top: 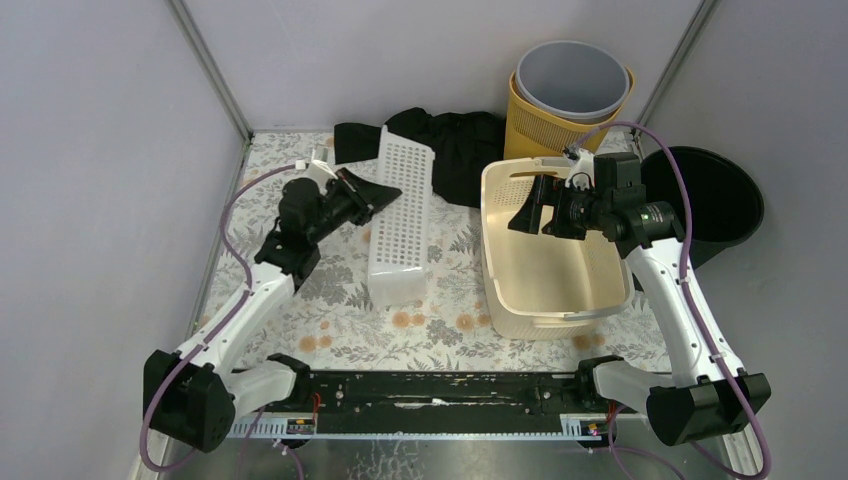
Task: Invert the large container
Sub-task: Turn the container upside down at the center of the board.
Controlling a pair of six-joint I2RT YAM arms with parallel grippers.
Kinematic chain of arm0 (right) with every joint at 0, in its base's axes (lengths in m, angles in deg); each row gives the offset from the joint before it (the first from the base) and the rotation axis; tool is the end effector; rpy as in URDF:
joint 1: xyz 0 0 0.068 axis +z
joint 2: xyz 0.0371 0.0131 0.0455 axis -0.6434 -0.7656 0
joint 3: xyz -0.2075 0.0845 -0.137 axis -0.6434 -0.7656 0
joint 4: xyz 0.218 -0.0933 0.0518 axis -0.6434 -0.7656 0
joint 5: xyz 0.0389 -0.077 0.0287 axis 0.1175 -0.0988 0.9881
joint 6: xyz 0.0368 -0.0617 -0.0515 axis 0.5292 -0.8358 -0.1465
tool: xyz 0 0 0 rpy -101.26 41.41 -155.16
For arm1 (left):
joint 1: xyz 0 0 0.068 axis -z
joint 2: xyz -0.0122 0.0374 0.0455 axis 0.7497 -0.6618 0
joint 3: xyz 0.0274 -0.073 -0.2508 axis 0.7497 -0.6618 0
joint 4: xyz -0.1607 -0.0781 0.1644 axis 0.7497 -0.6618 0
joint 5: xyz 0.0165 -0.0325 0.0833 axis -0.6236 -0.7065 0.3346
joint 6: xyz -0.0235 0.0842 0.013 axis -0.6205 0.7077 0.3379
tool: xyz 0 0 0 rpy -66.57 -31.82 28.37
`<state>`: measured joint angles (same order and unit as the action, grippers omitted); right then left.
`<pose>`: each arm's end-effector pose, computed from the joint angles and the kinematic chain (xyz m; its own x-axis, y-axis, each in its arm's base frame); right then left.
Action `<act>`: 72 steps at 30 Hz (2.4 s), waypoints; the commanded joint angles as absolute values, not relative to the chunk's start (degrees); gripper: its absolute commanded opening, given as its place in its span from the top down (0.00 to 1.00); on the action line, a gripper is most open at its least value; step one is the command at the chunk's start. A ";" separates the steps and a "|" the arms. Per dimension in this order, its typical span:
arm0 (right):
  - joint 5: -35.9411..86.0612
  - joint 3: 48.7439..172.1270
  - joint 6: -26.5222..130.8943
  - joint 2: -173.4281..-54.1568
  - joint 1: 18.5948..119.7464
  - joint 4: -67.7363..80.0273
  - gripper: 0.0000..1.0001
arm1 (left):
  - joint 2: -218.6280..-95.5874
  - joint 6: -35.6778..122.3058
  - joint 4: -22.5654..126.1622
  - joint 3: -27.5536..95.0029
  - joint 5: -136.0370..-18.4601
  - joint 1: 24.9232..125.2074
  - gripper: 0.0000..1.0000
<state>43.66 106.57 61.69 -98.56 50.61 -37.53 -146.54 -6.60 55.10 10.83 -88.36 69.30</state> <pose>0.2365 0.0794 0.3381 -0.7273 0.1207 -0.6756 -0.3136 0.8172 0.4836 0.2628 -0.1274 0.3143 -0.6406 -0.6439 -0.4184 0.1602 0.4208 -0.8929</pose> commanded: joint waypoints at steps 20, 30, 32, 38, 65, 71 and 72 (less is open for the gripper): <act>44.43 111.20 63.27 -101.12 54.19 -35.55 0.03 | -153.40 -57.62 135.97 -17.59 -98.59 57.35 1.00; 43.31 110.62 63.61 -101.62 55.49 -35.01 0.03 | -155.82 -60.15 141.30 -22.16 -96.46 57.34 1.00; 43.26 110.44 63.72 -101.55 55.56 -34.86 0.03 | -156.49 -60.32 141.04 -23.44 -95.99 57.43 1.00; 43.17 109.61 63.91 -101.27 55.81 -34.46 0.03 | -159.00 -59.71 141.21 -28.03 -94.15 57.44 0.98; 43.26 107.78 63.65 -100.67 56.13 -33.78 0.03 | -155.75 -45.55 122.19 -27.88 -100.14 56.92 0.45; 43.26 107.76 63.44 -100.48 56.13 -33.86 0.03 | -151.38 -35.65 104.85 -24.90 -100.62 56.40 0.45; 43.26 107.82 63.39 -100.48 56.13 -33.86 0.03 | -150.81 -34.38 102.89 -24.37 -100.50 56.25 0.45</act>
